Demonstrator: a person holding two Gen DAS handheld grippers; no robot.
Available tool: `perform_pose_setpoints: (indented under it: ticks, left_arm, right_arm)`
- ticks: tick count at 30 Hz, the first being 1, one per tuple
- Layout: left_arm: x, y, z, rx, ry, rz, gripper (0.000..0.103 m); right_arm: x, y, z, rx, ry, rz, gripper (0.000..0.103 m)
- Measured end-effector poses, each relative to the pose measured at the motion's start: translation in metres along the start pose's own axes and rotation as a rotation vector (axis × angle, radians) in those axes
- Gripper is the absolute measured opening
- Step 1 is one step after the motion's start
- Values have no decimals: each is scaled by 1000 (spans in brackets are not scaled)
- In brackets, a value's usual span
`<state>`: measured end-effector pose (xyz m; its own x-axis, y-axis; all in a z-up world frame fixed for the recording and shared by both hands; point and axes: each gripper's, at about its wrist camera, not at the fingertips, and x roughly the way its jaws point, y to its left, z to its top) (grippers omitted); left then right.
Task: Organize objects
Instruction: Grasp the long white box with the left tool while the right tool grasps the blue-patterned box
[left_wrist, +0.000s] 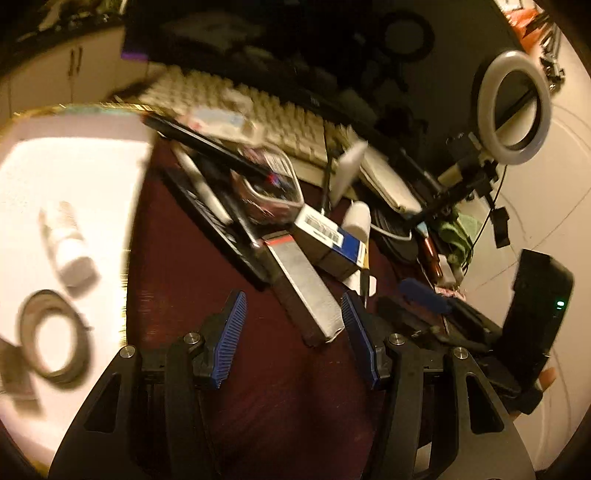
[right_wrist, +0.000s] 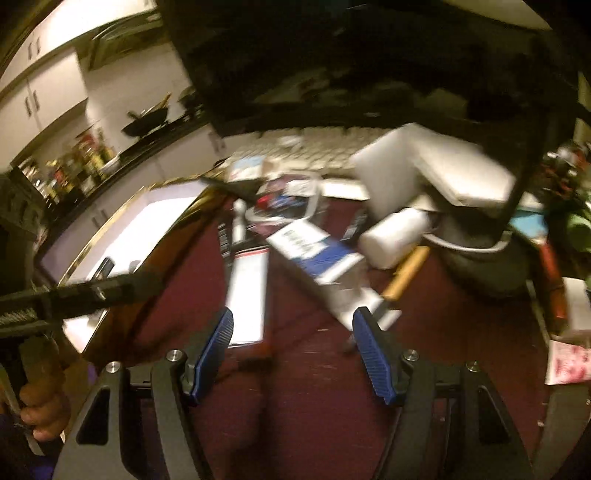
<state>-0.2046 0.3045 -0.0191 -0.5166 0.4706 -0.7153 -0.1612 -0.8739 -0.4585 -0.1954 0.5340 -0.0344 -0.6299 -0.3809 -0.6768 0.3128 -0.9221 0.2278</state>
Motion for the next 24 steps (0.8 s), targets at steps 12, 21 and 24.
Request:
perform_pose_setpoints:
  ticks: [12, 21, 24]
  left_arm:
    - [64, -26, 6, 25, 157, 96, 54]
    - [36, -21, -8, 127, 128, 141, 30]
    - [21, -18, -19, 158, 123, 150, 28]
  right_arm:
    - [-4, -26, -1, 74, -16, -16, 68]
    - [4, -18, 1, 67, -7, 0, 68]
    - [10, -9, 7, 40, -1, 37, 68]
